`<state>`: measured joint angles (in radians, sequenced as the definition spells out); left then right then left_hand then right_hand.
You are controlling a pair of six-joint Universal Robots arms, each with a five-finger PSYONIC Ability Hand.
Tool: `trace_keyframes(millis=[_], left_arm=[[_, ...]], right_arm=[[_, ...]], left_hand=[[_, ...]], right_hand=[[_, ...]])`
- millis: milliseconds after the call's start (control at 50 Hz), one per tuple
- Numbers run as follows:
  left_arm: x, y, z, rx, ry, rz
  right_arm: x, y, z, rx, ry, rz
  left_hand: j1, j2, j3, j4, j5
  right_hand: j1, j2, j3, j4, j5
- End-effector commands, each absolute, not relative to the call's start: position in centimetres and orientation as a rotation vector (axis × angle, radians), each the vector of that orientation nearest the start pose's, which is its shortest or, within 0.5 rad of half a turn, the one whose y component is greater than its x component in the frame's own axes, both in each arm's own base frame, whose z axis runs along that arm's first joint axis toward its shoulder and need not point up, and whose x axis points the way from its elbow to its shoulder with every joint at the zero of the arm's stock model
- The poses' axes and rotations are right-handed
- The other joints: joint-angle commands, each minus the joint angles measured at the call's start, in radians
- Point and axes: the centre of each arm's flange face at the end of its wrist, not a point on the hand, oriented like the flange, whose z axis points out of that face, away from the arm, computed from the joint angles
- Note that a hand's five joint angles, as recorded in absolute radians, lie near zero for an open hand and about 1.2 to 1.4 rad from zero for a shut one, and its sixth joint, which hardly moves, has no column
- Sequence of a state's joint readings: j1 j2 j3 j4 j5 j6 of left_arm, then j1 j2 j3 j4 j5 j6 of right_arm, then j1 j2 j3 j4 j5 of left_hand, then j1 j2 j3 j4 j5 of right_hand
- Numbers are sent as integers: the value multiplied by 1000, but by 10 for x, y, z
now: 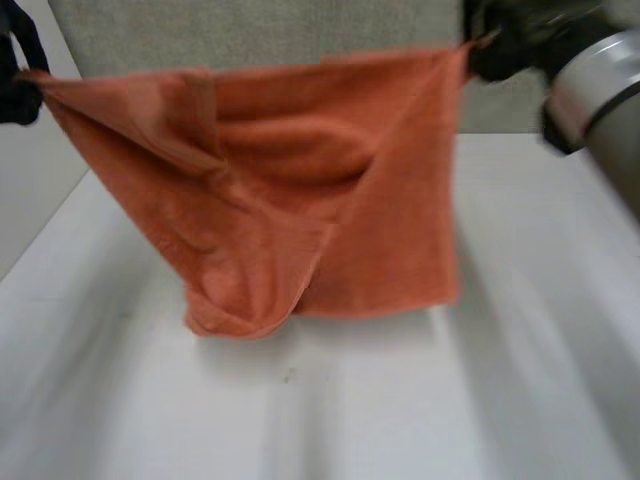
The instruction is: Fold the laundry
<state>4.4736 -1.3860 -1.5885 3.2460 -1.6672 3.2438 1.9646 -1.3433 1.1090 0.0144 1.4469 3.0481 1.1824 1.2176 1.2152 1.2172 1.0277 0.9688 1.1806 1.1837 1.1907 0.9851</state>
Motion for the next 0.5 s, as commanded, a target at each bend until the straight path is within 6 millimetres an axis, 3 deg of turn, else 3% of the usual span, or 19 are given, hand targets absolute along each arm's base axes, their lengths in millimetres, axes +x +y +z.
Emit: trace_keyframes(millis=[20, 60, 80, 100, 120, 160, 240, 260, 280, 300, 320, 340, 380, 400, 440, 460, 480, 500], left_arm=[[-182, -239, 362, 135, 1987, -2563], [-182, -242, 354, 138, 2015, -2536], [-183, -250, 339, 144, 2067, -2488], [-186, -262, 322, 156, 2114, -2441], [-186, -262, 322, 156, 2115, -2441], [-195, -283, 292, 192, 2176, -2393], [-206, -303, 273, 243, 2184, -2409], [-211, -316, 272, 263, 2148, -2459], [-212, -316, 272, 263, 2148, -2460], [-218, -330, 278, 281, 2085, -2537], [-222, -342, 287, 290, 2008, -2616], [-222, -343, 287, 290, 2007, -2616], [-230, -359, 325, 288, 1796, -2794], [-230, -359, 325, 288, 1795, -2795], [-234, -362, 366, 281, 1596, -2936], [-234, -362, 367, 281, 1595, -2937], [-235, -360, 384, 271, 1513, -2993], [-235, -357, 401, 268, 1433, -3040]], right_arm=[[233, -307, 385, -523, 1751, -2250], [229, -318, 366, -531, 1826, -2195], [229, -318, 366, -531, 1826, -2194], [227, -328, 351, -531, 1877, -2158], [227, -328, 351, -531, 1877, -2157], [225, -347, 323, -536, 1968, -2098], [230, -359, 300, -561, 2012, -2056], [233, -368, 293, -579, 2012, -2067], [237, -380, 292, -587, 1983, -2101], [237, -380, 292, -587, 1982, -2101], [239, -392, 298, -578, 1932, -2166], [239, -392, 298, -578, 1931, -2166], [240, -409, 326, -534, 1788, -2329], [240, -409, 326, -534, 1787, -2329], [237, -410, 371, -451, 1593, -2516], [236, -403, 395, -409, 1483, -2589], [236, -403, 396, -409, 1482, -2589], [239, -393, 415, -384, 1374, -2631]], left_hand=[[214, 179, 181, 179, 194], [214, 179, 181, 179, 194], [214, 179, 181, 179, 194], [214, 179, 181, 179, 194], [214, 179, 181, 179, 194], [214, 179, 181, 179, 194], [214, 179, 181, 179, 194], [214, 179, 181, 179, 194], [214, 179, 181, 179, 194], [214, 179, 181, 179, 194], [214, 179, 181, 179, 194], [214, 179, 181, 179, 194], [214, 179, 181, 179, 194], [214, 179, 181, 179, 194], [214, 179, 181, 179, 194], [214, 179, 181, 179, 194], [214, 179, 181, 179, 194], [214, 179, 181, 179, 194]], right_hand=[[427, 216, 213, 206, 237], [427, 216, 213, 206, 237], [427, 216, 213, 206, 237], [427, 216, 213, 206, 237], [427, 216, 213, 206, 237], [427, 216, 213, 206, 237], [427, 216, 213, 206, 237], [427, 216, 213, 206, 237], [427, 216, 213, 206, 237], [427, 216, 213, 206, 237], [427, 216, 213, 206, 237], [427, 216, 213, 206, 237], [427, 216, 213, 206, 237], [427, 216, 213, 206, 237], [427, 216, 213, 206, 237], [427, 216, 213, 206, 237], [427, 216, 213, 206, 237], [427, 216, 213, 206, 237]])
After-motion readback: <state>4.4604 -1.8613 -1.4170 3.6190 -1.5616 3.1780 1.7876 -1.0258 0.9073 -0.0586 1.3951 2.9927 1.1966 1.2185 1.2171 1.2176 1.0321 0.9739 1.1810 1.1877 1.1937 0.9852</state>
